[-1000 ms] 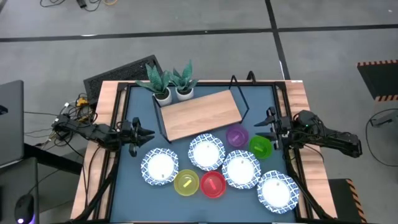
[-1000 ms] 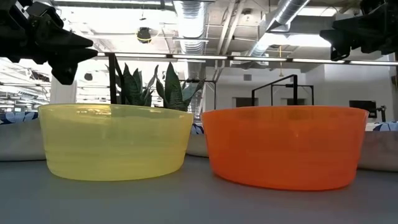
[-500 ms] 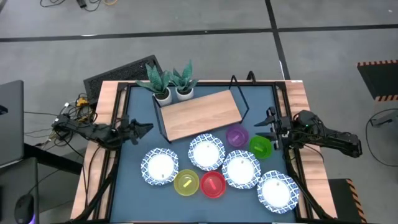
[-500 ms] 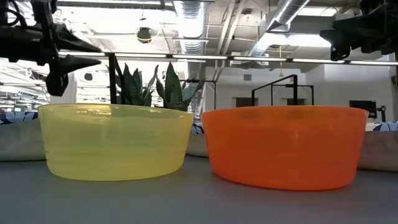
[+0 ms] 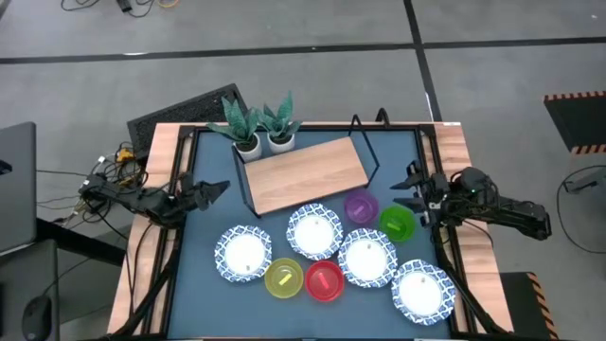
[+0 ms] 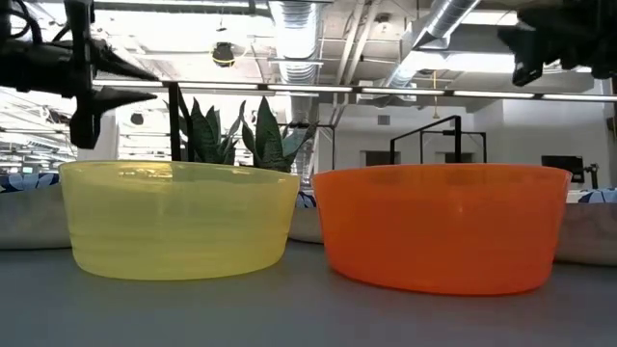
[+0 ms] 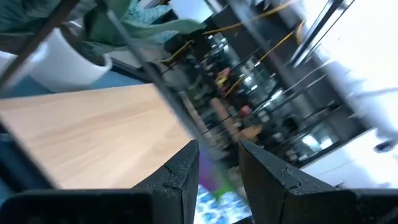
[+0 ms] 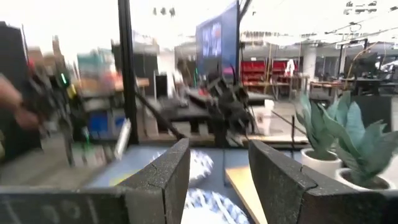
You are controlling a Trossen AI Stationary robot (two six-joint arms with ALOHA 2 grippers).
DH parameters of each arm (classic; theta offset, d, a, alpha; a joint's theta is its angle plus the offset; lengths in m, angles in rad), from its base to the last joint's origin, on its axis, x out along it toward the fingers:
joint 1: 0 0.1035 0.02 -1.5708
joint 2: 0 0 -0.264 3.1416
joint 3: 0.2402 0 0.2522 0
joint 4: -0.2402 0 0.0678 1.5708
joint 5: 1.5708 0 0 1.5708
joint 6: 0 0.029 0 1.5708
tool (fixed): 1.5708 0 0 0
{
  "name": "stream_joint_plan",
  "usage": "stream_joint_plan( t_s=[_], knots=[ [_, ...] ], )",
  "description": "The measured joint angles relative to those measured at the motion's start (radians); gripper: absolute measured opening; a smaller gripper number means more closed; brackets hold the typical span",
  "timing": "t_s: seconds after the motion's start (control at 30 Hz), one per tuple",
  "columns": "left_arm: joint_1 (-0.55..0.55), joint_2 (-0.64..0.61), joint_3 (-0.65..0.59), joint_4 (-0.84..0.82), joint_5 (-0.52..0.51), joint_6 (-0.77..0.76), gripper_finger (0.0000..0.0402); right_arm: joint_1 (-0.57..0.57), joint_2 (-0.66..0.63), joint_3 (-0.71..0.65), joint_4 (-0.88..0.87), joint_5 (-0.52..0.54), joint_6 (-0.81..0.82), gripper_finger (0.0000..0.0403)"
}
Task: Place and stack bowls onto a shelf
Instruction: Put the green bowl on the shelf
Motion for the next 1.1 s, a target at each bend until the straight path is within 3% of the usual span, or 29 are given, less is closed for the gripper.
stream_joint_plan(
  t_s=[0.17, 0.37, 0.5, 0.83, 1.1],
  knots=[
    [0.000, -0.001, 0.009, 0.164, -0.029, 0.026, 0.0099, 0.000, 0.000, -0.001, 0.268, 0.000, 0.130, 0.0189],
    [0.000, 0.002, 0.067, 0.316, -0.161, 0.167, 0.0099, 0.027, -0.001, 0.000, 0.787, -0.112, 0.012, 0.0192],
    [0.000, 0.005, 0.126, 0.354, -0.245, 0.242, 0.0099, 0.035, 0.000, 0.002, 1.008, -0.041, 0.037, 0.0191],
    [0.000, 0.193, 0.312, 0.361, -0.377, 0.308, 0.0099, 0.035, 0.002, 0.043, 1.029, -0.003, 0.339, 0.0191],
    [0.001, 0.306, 0.410, 0.373, -0.419, 0.390, 0.0099, 0.035, 0.000, 0.043, 1.027, -0.042, 0.368, 0.0191]
  ],
)
